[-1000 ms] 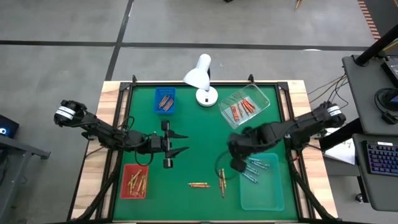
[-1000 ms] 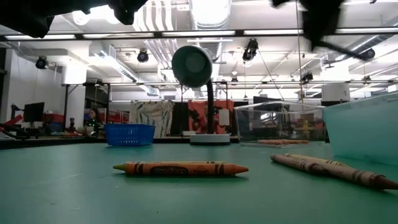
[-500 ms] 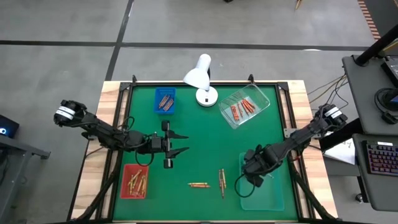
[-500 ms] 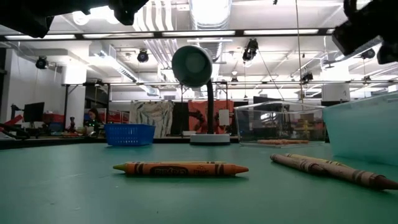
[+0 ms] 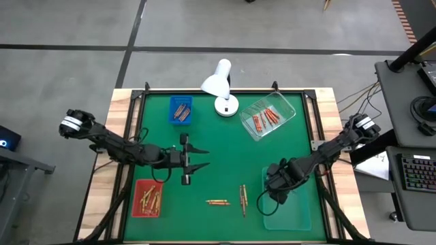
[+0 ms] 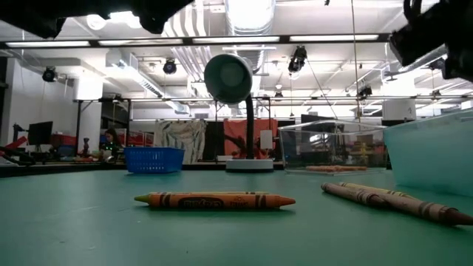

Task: Sort crayons
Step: Put the yellow crayon into the red bin

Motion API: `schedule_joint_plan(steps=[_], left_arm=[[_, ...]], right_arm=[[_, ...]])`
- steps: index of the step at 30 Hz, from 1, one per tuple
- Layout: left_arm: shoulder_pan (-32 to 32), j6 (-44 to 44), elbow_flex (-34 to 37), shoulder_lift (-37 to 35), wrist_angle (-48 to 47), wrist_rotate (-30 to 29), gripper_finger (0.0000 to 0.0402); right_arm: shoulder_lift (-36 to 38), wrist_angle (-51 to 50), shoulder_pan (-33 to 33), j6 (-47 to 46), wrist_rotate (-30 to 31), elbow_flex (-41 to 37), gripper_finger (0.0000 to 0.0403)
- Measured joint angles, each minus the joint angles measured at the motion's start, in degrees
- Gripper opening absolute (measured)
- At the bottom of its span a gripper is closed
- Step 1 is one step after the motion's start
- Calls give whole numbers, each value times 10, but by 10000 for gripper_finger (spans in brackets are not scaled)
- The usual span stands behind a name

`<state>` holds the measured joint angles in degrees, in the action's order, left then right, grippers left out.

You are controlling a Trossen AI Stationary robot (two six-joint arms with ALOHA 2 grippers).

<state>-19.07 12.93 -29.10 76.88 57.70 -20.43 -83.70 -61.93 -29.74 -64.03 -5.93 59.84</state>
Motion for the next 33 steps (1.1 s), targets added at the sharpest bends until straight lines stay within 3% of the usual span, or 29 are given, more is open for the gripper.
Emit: schedule_joint_plan(steps=[4, 8, 12, 17, 22, 33], left_arm=[[1, -19, -44, 0, -167, 0, 168], [1, -55, -91, 9, -352, 1, 168], [0, -82, -117, 41, -456, 10, 168], [-8, -122, -129, 106, -471, 90, 168], [-24, -148, -162, 179, -468, 95, 168], [-59, -157, -230, 288, -471, 122, 168]], right_arm=[[4, -1, 0, 16, 11, 27, 136], [8, -2, 0, 45, 61, 63, 141], [8, -1, 0, 86, 123, 101, 139], [8, 2, 0, 119, 191, 142, 130], [8, 27, 0, 124, 249, 164, 121], [-26, 112, -10, 156, 255, 160, 104]])
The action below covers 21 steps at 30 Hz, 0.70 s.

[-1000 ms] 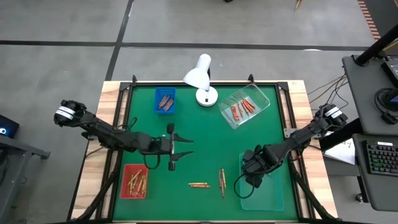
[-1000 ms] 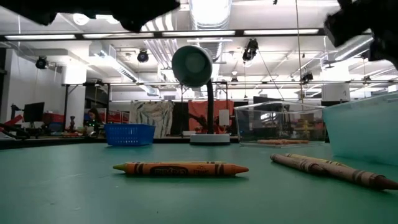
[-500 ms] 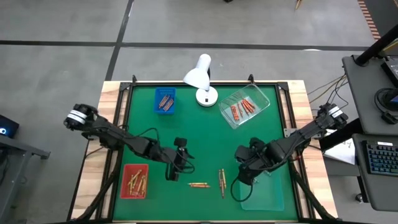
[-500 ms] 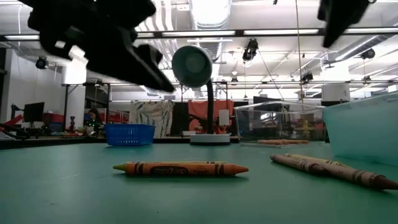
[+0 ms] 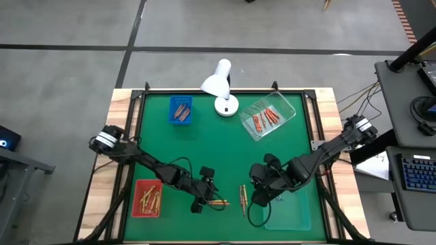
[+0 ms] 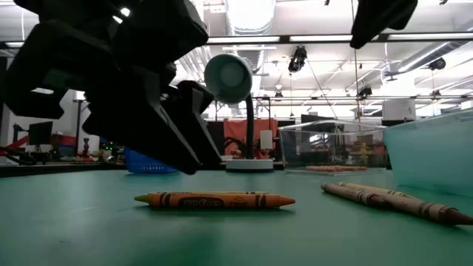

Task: Sort crayons
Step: Put the yellow crayon into the red bin

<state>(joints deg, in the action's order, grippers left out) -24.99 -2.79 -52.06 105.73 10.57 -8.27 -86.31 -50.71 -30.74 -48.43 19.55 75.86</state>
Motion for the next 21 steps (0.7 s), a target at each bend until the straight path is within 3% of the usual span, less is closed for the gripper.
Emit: schedule_joint_plan(steps=[6, 21], left_arm=[[-9, -27, -8, 14, 8, -27, 162], [-10, -58, -10, 62, 65, -32, 162]], right_arm=[[-34, 13, -25, -2, 0, 0, 100], [-90, 47, -58, -16, 0, 0, 98]])
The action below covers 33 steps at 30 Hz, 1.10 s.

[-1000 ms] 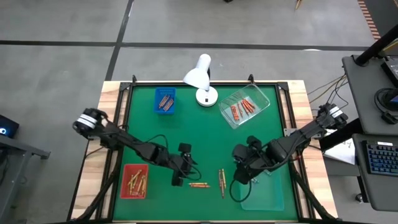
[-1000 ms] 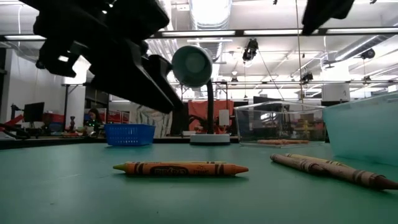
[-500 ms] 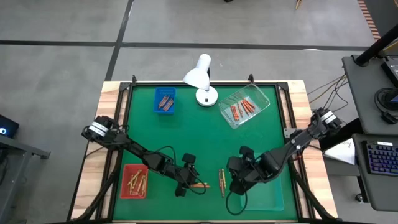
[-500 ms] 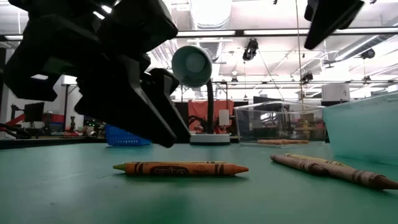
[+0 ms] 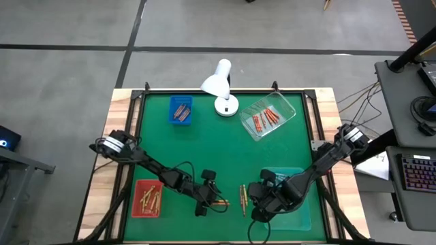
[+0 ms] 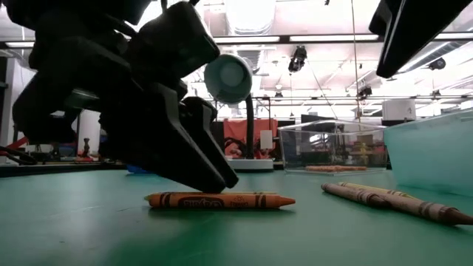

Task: Sort crayons
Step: Put the yellow crayon into the red bin

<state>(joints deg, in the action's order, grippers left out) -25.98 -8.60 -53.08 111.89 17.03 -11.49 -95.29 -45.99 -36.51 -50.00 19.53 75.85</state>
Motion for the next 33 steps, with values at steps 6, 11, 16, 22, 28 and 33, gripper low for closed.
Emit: schedule_joint_plan(steps=[6, 11, 16, 22, 28, 33], left_arm=[[-1, -2, 1, 6, -9, -43, 162], [-1, 5, 1, 6, -11, -55, 162], [-1, 33, 1, 6, -38, -66, 150], [-1, 68, 1, 14, -41, -79, 81], [-1, 81, 2, 13, -41, -83, 10], [1, 82, 5, -9, -53, -88, 3]], right_arm=[[-1, 5, 0, 3, 0, 0, 100], [-1, 12, 0, 3, 0, 0, 98], [-1, 20, 0, 5, 1, 0, 93], [-1, 21, 0, 12, 6, 0, 97], [-1, 22, 0, 12, 15, 0, 93], [-1, 23, 0, 17, 16, 0, 86]])
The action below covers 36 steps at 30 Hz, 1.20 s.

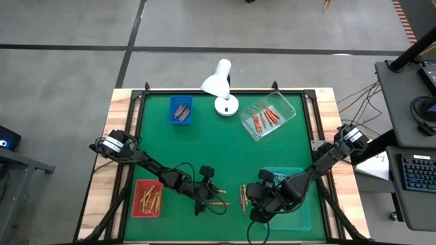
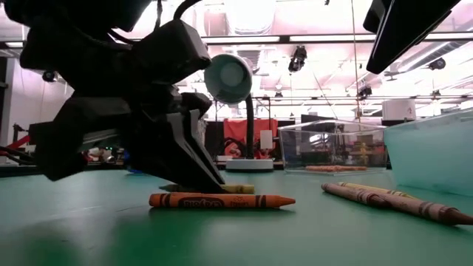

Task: Sort crayons
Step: Put the yellow crayon into the red bin

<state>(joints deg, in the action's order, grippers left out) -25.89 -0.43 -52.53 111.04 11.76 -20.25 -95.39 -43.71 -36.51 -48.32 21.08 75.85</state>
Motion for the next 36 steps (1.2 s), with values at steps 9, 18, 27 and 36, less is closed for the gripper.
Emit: schedule_joint_plan(steps=[9, 18, 27, 36], left_arm=[[-9, -12, 1, -102, -48, -35, 1], [-74, -110, -22, -241, -135, -50, 0], [-169, -431, -135, -281, -520, -47, 0], [-258, -750, -230, -195, -927, 93, 0]], right_arm=[[0, 5, 0, 5, 0, 0, 87], [0, 13, 0, 17, 0, 0, 82], [0, 14, 1, 18, 1, 0, 86], [0, 25, 1, 19, 1, 0, 79]])
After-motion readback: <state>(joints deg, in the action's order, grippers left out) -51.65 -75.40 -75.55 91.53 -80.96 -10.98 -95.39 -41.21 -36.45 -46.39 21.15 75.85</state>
